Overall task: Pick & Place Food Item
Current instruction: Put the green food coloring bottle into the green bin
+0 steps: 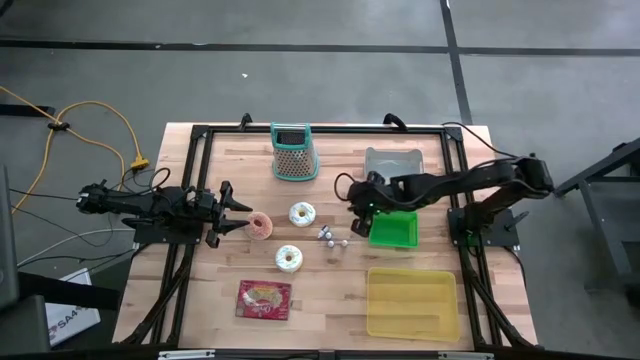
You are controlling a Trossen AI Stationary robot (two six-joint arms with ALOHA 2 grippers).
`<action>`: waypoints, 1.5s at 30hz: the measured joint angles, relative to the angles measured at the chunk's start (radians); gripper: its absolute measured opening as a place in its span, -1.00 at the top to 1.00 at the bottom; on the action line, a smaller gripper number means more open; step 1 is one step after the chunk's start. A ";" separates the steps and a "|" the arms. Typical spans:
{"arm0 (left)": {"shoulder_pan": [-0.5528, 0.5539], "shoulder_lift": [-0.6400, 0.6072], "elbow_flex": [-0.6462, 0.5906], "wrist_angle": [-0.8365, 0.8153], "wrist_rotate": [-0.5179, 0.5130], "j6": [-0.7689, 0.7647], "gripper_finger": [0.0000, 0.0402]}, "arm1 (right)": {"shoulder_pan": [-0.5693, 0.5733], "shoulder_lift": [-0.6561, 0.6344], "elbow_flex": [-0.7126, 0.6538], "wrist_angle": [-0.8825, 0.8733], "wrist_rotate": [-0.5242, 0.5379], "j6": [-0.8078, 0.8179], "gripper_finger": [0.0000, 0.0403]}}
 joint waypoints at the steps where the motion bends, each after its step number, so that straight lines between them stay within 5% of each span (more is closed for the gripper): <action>1: 0.000 0.000 0.000 0.000 0.000 0.000 0.15 | 0.001 -0.001 0.002 0.005 0.002 0.000 0.73; 20: 0.000 0.000 0.000 0.000 0.000 0.000 0.15 | 0.009 -0.062 -0.006 -0.067 -0.006 0.034 0.73; 36: 0.000 0.005 0.000 0.008 0.001 0.000 0.15 | 0.182 -0.365 -0.326 -0.090 0.134 0.321 0.71; 45: 0.000 0.006 0.000 0.008 0.000 0.000 0.15 | 0.292 -0.409 -0.403 -0.233 0.197 0.518 0.71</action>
